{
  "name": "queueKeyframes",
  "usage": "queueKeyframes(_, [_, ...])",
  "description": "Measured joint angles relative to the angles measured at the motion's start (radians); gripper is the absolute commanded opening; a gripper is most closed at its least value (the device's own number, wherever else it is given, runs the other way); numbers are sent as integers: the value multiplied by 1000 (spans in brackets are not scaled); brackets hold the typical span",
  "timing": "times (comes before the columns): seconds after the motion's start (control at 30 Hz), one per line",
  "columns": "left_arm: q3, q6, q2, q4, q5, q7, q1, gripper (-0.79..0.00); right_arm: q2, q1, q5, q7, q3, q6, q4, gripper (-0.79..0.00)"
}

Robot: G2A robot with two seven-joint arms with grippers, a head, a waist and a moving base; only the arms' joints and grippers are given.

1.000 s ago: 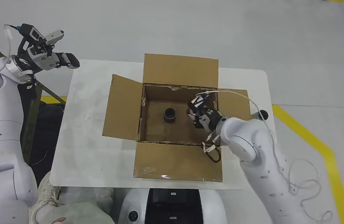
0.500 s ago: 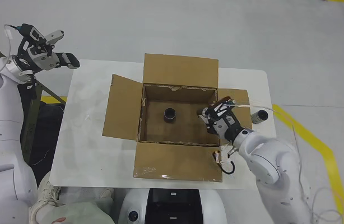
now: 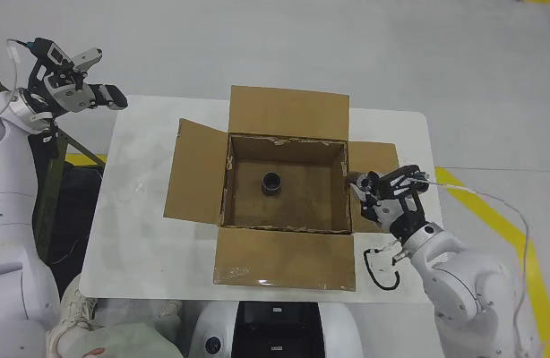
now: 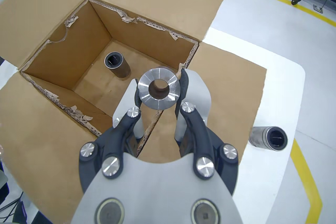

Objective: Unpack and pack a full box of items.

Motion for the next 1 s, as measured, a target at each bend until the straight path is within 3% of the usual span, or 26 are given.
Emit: queueKeyframes(1.0, [0,0,0,0,0,0,0,0,5,-26,24,2,33,22,14,-785])
